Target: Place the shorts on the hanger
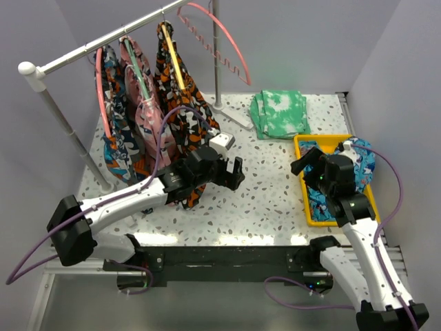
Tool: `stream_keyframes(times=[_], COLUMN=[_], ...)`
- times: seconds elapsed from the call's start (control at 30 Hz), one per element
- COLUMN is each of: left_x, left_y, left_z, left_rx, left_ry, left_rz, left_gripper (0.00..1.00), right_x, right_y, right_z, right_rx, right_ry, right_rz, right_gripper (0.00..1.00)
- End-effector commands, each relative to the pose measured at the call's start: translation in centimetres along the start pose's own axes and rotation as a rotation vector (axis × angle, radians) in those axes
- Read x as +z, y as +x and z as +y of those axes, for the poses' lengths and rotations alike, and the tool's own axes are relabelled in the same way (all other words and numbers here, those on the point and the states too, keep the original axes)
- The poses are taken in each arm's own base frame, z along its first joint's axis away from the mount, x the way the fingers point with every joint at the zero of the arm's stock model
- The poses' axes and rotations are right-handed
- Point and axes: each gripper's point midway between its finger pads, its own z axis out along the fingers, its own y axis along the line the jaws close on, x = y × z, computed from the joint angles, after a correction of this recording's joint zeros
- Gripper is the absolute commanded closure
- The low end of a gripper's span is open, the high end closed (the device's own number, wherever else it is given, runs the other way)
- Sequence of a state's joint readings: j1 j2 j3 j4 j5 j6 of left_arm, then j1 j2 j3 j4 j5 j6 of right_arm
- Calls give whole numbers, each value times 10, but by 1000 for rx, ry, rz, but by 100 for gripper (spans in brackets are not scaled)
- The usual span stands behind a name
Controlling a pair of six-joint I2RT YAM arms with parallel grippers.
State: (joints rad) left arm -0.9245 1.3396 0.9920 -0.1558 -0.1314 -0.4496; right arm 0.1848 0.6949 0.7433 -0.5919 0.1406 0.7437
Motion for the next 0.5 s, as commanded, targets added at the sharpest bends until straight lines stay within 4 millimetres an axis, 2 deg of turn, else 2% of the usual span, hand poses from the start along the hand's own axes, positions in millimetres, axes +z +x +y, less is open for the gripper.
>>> stream_keyframes(times=[0.0, 0.23, 0.33, 0.4, 0.43, 0.47], left_x=[-14, -29, -30, -29, -30, -31], left_y=[-14, 0, 6, 10, 11, 10], left_z=[-12, -44, -40, -36, -38, -40], left_rx=[8, 4, 19, 21, 20, 16], left_ry=[67, 232, 208, 189, 196, 206], left_rz=[-55, 22, 45, 61, 67, 71], left_gripper=[0, 0, 0, 0, 0, 0], right_x=[-5, 5, 15, 33, 36, 42], right_y=[-1, -3, -20, -22, -36, -36], right_z=[-19, -37, -40, -52, -58, -66], right_rx=[-6, 31, 11, -19, -2, 2], right_ry=[84, 194, 251, 347, 392, 434], right_rz=[-24, -54, -112, -76, -88, -68], right_gripper=[1, 1, 1, 1, 1, 1])
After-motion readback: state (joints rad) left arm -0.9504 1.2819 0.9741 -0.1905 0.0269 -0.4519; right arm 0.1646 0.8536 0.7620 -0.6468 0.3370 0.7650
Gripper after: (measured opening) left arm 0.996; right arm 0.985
